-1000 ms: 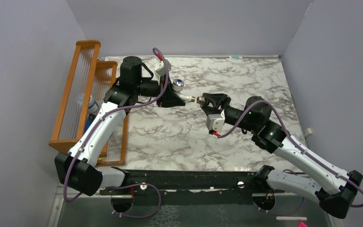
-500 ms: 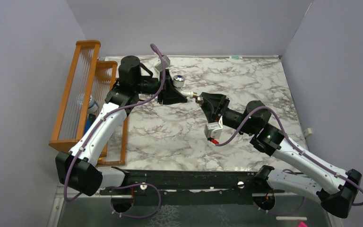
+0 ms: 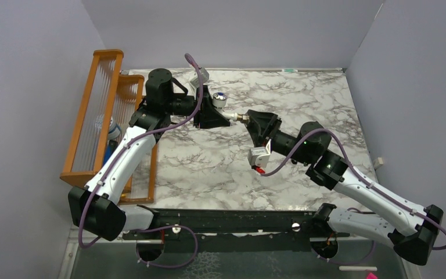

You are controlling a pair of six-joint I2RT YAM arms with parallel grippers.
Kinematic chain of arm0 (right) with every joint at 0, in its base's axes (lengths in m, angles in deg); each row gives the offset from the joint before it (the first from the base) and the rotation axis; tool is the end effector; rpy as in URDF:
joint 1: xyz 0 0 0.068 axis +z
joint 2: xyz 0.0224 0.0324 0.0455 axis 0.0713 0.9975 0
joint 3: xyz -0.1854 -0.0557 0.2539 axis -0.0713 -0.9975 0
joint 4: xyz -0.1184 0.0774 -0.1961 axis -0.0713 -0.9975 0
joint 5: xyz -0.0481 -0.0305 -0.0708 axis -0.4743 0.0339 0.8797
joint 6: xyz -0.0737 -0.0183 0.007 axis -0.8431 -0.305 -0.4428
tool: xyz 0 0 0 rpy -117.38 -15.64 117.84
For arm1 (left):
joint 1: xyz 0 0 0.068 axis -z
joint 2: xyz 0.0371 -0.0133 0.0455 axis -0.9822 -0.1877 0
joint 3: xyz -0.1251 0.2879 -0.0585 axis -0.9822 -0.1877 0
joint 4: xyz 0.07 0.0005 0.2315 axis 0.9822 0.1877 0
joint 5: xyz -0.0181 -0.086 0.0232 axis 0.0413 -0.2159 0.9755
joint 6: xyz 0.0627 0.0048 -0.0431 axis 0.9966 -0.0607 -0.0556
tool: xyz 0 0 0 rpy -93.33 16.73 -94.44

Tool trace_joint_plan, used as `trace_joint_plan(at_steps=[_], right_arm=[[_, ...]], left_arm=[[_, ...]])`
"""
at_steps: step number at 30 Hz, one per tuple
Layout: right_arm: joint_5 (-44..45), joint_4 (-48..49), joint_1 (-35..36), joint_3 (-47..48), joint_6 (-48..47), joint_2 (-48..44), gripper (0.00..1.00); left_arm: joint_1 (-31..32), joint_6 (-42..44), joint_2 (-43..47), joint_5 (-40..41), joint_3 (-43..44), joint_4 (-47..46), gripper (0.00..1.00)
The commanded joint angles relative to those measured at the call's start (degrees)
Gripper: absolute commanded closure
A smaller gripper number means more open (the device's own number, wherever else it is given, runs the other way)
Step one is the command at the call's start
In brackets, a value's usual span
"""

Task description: Install the water faucets

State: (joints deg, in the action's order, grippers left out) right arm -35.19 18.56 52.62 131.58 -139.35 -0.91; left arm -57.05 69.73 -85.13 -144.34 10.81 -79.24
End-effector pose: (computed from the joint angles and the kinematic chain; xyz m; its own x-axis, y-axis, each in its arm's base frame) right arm 0.1207 0.1600 0.4045 0.8651 -0.4553 -0.2103 -0.1906 0.0894 -0.9776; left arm 0.2165 -0.1531 0.4509 -0.3909 0.0534 -0.9189 0.9202 -0.0017 -0.3915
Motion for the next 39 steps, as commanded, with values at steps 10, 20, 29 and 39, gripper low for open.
trace_joint_plan(at_steps=[10, 20, 29, 39], right_arm=[[0.96, -0.23, 1.81, 4.81, 0.01, 1.04, 0.99], [2.58, -8.18, 2.67, 8.80, 1.81, 3.80, 0.99], [3.92, -15.33, 3.23, 14.34, 8.10, 6.77, 0.99], [2.23, -17.97, 3.59, 17.88, 15.88, 9.16, 0.99]], left_arm=[[0.24, 2.54, -0.63, -1.06, 0.64, 1.76, 1.00], [0.28, 8.18, -1.66, 0.36, 2.67, 8.69, 1.00], [0.28, 12.02, -1.82, 3.09, 4.17, 13.77, 1.00], [0.86, 12.40, -1.80, 3.72, 3.82, 14.18, 1.00]])
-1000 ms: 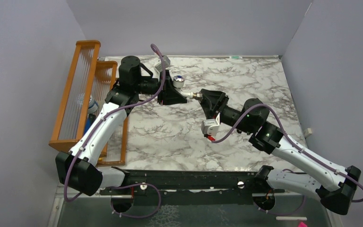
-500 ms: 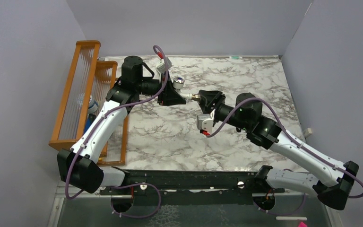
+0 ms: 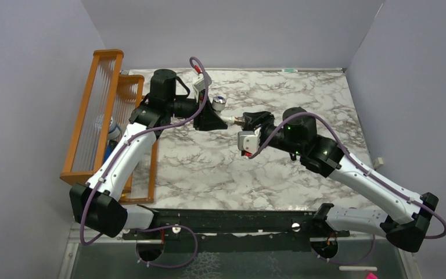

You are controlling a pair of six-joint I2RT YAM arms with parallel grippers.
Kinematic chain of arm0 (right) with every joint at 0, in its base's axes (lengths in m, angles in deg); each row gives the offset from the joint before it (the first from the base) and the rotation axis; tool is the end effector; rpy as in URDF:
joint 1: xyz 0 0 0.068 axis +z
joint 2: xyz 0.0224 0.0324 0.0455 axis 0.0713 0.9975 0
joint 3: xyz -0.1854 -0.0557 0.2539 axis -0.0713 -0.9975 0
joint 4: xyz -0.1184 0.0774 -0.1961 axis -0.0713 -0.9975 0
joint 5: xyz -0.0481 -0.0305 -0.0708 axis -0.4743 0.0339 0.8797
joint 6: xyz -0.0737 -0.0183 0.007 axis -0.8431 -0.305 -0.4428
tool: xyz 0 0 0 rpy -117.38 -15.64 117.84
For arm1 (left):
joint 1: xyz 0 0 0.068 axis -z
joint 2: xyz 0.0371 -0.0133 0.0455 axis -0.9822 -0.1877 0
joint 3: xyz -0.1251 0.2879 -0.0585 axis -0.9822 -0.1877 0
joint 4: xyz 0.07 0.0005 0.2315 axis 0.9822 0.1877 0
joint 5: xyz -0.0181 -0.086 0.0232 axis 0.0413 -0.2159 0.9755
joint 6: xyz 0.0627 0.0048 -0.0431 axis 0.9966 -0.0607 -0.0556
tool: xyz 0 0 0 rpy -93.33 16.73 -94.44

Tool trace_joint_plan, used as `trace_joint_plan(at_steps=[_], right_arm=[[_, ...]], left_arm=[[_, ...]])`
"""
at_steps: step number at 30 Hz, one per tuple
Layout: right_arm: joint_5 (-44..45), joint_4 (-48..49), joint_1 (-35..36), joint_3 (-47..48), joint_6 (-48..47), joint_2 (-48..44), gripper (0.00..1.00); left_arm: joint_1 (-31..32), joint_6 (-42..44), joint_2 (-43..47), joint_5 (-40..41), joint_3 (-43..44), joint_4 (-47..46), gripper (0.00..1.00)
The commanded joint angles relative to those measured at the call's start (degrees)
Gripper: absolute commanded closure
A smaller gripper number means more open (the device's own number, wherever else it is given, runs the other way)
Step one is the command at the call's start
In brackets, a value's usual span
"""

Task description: Install the water faucets

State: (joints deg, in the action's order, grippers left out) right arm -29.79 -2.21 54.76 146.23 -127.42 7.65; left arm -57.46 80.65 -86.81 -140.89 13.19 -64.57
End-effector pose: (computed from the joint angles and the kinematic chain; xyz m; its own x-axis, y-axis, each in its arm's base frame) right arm 0.1383 0.1839 0.4183 0.7137 -0.5555 -0.4267 -0.4991 0.0242 -0.8662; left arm 0.2233 -0.1522 0.4318 -0.4230 0.1304 -0.8967 0.9059 0.0833 -0.4153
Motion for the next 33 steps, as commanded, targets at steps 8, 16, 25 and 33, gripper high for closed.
trace_joint_plan(at_steps=[8, 16, 25, 33], right_arm=[[-6.80, 3.66, 1.45, 2.72, 7.38, 0.14, 0.99], [-10.24, 3.09, 1.44, 2.52, 8.27, -1.45, 0.99], [-15.54, -2.86, 1.44, 6.92, 13.11, -0.24, 0.99], [-16.64, -5.41, 1.44, 10.04, 20.71, 1.27, 0.99]], left_arm=[[1.64, 2.62, 0.18, -1.81, 0.93, -0.52, 1.00], [2.46, 4.62, 1.16, -7.42, 0.22, -0.56, 1.00], [4.43, 7.72, 2.19, -8.64, -1.10, -0.27, 1.00], [4.56, 9.62, 3.12, -7.50, -0.89, 0.79, 1.00]])
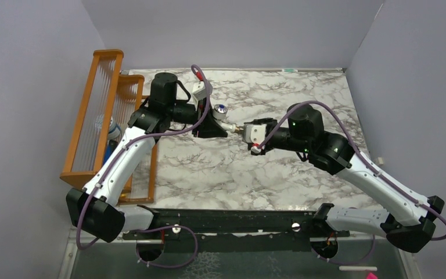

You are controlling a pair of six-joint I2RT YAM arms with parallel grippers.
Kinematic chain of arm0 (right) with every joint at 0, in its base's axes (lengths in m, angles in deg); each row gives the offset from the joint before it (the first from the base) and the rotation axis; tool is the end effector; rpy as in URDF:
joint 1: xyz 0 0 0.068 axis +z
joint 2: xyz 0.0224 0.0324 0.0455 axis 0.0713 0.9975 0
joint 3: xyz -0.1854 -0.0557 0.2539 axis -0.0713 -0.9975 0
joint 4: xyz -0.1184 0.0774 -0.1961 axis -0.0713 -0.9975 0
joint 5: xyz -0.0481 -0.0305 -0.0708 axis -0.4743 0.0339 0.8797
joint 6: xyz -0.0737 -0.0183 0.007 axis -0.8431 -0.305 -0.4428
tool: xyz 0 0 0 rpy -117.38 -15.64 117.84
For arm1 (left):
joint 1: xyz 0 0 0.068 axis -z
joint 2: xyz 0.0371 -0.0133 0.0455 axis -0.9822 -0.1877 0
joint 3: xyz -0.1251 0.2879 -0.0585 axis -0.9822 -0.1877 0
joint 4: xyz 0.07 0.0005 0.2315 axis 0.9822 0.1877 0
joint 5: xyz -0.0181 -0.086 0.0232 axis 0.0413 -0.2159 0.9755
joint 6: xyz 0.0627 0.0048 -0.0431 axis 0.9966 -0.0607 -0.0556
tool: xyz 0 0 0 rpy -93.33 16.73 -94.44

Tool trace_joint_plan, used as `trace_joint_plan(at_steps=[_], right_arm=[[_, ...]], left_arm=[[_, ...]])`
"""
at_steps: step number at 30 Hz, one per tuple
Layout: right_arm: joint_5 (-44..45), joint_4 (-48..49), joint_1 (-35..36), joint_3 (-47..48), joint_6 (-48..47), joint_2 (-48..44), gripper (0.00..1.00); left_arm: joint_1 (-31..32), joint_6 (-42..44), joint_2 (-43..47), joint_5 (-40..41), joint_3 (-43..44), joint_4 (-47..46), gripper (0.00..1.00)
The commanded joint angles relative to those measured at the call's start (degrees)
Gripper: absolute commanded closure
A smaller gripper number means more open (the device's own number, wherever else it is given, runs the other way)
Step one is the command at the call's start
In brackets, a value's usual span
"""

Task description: Install the water faucets

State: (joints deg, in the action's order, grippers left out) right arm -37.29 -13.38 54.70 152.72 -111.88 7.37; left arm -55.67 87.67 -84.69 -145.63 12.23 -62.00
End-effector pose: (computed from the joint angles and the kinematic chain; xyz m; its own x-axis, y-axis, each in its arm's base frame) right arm 0.1224 0.1771 0.4338 0.5647 -0.4820 -0.6700 -0.7414 0.0605 -0.6683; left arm 0.2014 -0.1539 0.4330 -0.3259 0.1553 -0.9325 0.9410 -0.0416 -0.3358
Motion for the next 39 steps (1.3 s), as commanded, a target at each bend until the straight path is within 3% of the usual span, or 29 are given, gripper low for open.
trace_joint_plan(at_steps=[1, 13, 25, 39], right_arm=[[-9.35, 5.70, 1.51, 3.80, 6.10, 1.71, 1.00], [-12.76, 5.53, 1.51, 5.64, 15.14, 3.06, 1.00], [-17.47, -0.75, 0.36, 11.54, 20.10, 7.34, 1.00], [-32.05, -0.62, -6.59, 12.88, 32.74, 10.63, 1.00]], left_arm=[[2.77, 2.83, 1.05, -3.10, 0.13, -1.74, 1.00], [2.95, 6.29, 2.35, -4.87, 0.29, -0.73, 1.00], [3.12, 9.31, 2.81, -5.23, 1.16, 1.26, 1.00], [3.21, 12.09, 3.10, -5.61, 1.65, 2.13, 1.00]])
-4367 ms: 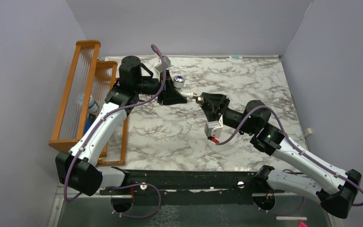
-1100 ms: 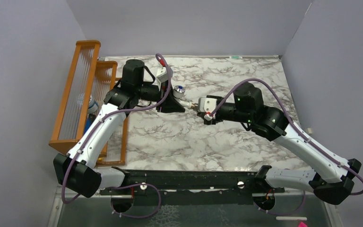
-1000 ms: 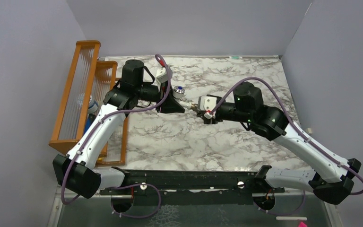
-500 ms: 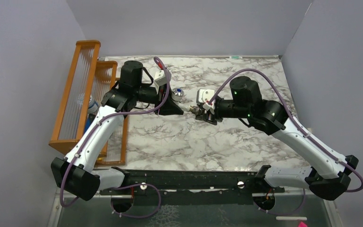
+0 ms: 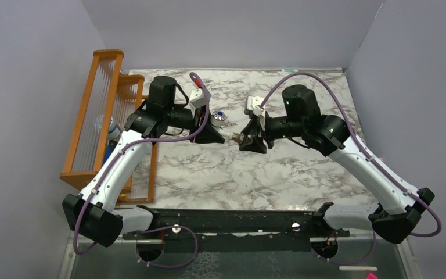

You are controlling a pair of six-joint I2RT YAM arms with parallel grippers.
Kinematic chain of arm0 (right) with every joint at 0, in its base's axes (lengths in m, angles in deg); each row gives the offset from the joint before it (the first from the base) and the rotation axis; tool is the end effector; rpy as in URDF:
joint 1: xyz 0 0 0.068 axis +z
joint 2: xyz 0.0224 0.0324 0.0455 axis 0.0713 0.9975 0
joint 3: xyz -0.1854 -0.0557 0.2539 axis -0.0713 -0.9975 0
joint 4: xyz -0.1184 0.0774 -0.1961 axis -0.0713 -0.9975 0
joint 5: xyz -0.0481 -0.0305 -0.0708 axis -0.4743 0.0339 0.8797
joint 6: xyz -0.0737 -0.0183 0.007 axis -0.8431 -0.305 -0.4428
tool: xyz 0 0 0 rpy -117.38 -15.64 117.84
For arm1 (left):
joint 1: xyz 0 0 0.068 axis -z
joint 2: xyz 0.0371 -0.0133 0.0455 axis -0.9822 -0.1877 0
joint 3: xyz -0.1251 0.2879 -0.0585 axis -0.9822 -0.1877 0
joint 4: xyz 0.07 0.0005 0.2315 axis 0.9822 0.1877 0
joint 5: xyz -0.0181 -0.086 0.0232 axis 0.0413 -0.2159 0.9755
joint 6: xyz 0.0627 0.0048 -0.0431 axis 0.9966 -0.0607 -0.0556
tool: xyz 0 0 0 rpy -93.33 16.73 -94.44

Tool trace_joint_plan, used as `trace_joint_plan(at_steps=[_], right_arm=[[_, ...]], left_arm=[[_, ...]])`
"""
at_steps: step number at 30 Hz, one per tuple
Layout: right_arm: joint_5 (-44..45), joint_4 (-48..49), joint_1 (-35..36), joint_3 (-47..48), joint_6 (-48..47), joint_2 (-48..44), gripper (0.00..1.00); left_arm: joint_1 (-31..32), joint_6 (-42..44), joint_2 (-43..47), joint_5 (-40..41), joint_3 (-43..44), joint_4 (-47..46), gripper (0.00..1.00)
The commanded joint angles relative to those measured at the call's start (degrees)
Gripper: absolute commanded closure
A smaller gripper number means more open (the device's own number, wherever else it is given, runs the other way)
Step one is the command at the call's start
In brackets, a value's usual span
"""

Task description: Install the water faucets

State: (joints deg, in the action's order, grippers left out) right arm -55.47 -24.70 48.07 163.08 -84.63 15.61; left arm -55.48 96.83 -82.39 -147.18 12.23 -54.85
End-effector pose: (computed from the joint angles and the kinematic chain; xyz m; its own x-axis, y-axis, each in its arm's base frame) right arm 0.1442 0.1896 0.4441 0.0480 -0.4083 -0.9116 -0.9900 0.1017 -0.0977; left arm 0.1828 -0.1473 0.4318 -0.2468 0.1749 -0.9532 0.9603 -0.0875 -0.2647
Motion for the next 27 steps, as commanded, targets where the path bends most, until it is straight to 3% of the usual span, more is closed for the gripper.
trace_joint_plan(at_steps=[1, 14, 27], right_arm=[[-15.26, 10.75, -0.76, 2.50, 6.08, 2.59, 1.00], [-27.24, 10.97, -7.79, 0.97, 12.06, 6.11, 1.00], [-39.03, 25.66, -14.49, -7.82, 32.23, 7.69, 1.00]], left_arm=[[3.01, 3.13, 0.80, -4.21, 1.73, -5.02, 1.00], [3.36, 5.12, 0.78, -6.02, 2.66, -4.67, 1.00], [3.37, 7.02, 1.43, -5.69, 3.50, -4.58, 1.00]])
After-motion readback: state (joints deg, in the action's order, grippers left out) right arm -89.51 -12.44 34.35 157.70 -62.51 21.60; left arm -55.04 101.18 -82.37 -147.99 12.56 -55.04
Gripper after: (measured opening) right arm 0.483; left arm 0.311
